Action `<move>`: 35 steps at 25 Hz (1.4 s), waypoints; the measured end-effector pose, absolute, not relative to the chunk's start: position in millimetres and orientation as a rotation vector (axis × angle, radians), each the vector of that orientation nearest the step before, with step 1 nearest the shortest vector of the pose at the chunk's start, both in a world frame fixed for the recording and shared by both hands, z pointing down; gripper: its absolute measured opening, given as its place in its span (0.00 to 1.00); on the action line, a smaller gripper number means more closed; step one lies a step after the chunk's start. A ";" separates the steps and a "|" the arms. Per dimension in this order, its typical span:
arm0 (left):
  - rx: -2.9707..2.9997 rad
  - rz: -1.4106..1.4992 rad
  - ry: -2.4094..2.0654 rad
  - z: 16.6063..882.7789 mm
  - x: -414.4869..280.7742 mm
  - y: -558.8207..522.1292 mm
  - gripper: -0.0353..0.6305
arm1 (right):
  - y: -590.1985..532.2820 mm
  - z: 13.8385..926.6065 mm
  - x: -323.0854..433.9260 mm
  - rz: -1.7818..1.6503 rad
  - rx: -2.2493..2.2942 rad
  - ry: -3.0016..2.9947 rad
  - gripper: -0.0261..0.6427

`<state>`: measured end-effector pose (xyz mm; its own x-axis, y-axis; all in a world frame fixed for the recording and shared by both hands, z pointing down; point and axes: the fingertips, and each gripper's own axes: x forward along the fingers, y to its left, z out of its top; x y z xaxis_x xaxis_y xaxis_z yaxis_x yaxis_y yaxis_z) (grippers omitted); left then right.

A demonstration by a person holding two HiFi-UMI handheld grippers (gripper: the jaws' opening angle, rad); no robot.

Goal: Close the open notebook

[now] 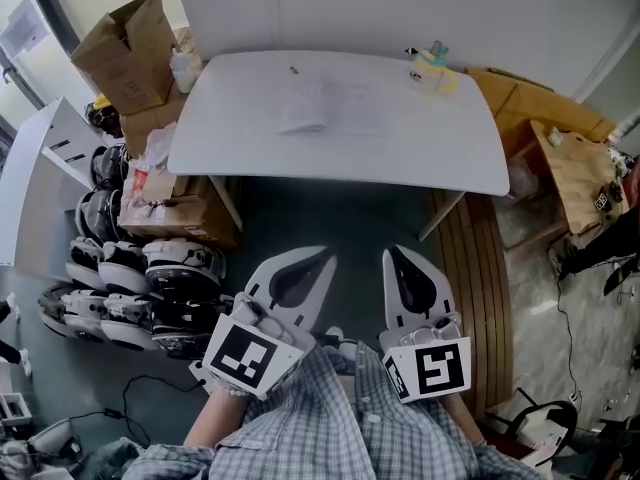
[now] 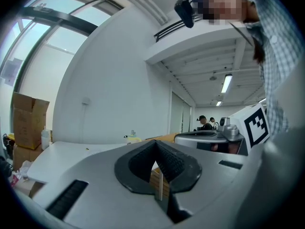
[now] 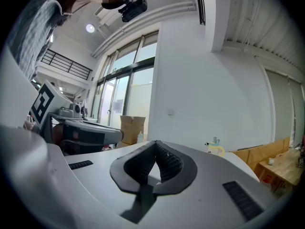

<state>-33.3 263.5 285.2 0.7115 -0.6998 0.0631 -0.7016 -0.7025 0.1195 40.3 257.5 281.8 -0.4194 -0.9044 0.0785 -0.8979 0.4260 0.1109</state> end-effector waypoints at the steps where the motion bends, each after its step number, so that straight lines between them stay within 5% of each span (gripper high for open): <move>1: 2.775 0.019 -1.154 285.5 -32.5 264.1 0.05 | 256.6 281.7 41.2 -0.076 1.611 -2.551 0.06; 35: 2.713 0.050 -1.226 297.1 -5.1 261.1 0.05 | 251.4 302.2 73.4 -0.006 1.556 -2.572 0.06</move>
